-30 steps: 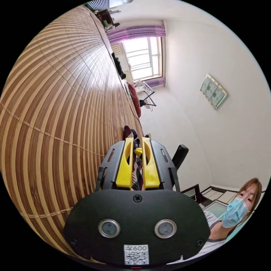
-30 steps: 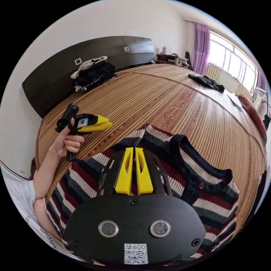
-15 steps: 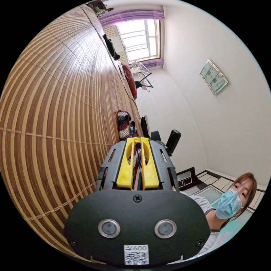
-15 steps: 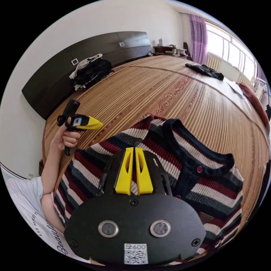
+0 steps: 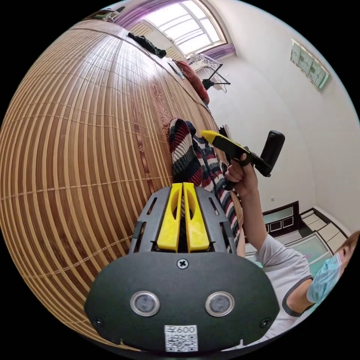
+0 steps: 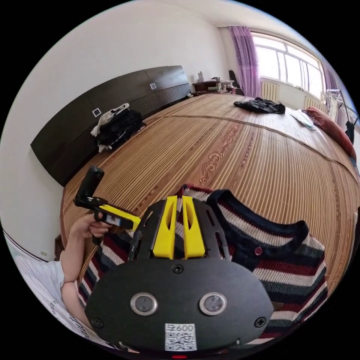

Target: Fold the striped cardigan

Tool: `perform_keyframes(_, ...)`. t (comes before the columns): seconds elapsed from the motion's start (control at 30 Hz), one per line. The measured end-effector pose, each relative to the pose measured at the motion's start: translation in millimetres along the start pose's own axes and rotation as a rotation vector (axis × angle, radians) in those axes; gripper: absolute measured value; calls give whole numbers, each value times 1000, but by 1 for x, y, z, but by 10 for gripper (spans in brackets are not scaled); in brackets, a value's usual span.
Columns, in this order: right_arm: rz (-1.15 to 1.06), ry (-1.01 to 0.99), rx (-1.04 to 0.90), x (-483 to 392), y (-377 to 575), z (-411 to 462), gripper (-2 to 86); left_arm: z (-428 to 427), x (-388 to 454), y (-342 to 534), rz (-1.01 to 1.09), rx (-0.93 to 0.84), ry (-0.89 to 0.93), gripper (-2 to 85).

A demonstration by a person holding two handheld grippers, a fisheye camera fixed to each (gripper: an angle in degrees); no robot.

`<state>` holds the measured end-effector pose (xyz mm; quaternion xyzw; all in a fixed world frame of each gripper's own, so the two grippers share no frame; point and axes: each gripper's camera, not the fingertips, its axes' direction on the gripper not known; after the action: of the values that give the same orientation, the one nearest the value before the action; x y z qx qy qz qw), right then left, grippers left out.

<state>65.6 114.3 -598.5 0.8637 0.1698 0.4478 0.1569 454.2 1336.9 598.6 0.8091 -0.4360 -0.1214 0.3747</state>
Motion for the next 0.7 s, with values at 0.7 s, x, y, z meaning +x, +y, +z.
perform_keyframes(0.7, -192, 220, -78, -17, -11, 58, -9, -8, 116, 19, 86, -43, -85, 14)
